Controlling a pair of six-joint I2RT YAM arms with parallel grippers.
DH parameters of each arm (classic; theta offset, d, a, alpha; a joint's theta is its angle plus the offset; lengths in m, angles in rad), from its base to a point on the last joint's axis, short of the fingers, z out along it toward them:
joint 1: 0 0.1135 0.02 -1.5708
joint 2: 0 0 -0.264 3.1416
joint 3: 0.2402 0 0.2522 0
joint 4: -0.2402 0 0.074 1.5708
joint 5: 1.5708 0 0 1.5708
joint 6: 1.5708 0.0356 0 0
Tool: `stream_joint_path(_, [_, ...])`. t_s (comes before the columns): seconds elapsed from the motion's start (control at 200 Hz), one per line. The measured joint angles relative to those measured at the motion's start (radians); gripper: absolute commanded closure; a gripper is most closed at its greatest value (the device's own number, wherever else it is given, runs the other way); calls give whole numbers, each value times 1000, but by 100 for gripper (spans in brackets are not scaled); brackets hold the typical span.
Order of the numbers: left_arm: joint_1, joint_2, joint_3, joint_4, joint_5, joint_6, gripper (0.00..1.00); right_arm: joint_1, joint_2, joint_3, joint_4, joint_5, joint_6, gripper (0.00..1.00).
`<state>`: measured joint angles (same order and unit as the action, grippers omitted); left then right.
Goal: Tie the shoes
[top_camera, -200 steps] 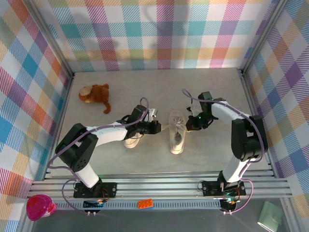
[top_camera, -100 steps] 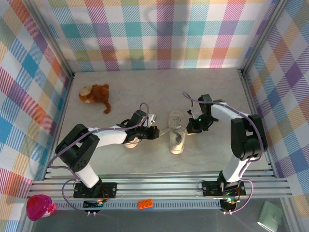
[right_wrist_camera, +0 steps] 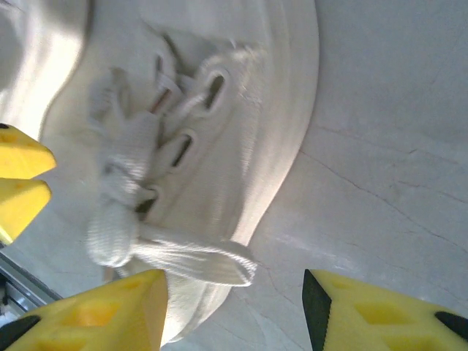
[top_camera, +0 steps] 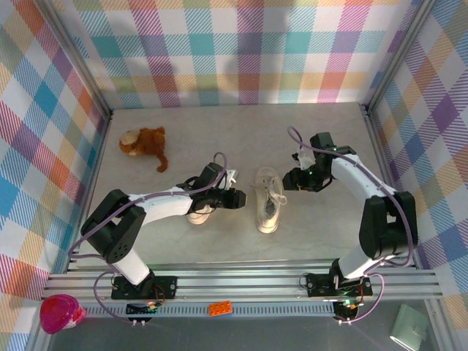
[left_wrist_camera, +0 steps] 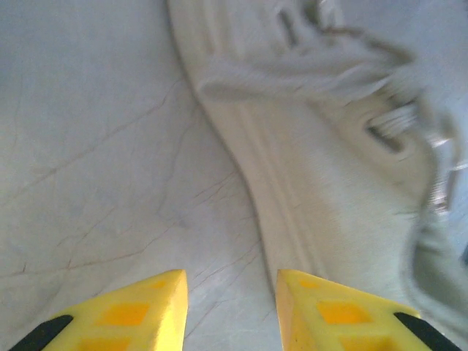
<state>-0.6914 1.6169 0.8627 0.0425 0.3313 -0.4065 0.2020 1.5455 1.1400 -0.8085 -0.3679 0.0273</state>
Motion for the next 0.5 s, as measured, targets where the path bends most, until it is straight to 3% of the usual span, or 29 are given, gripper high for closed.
stream_joint_path(0.155, [10,-21,94,-46,6,15,63,12,-67,13,-1,-3,56,60])
stream_joint_path(0.5, [42,137,322,-70,88,22,63,183,-23,-35,71,-5,235,62])
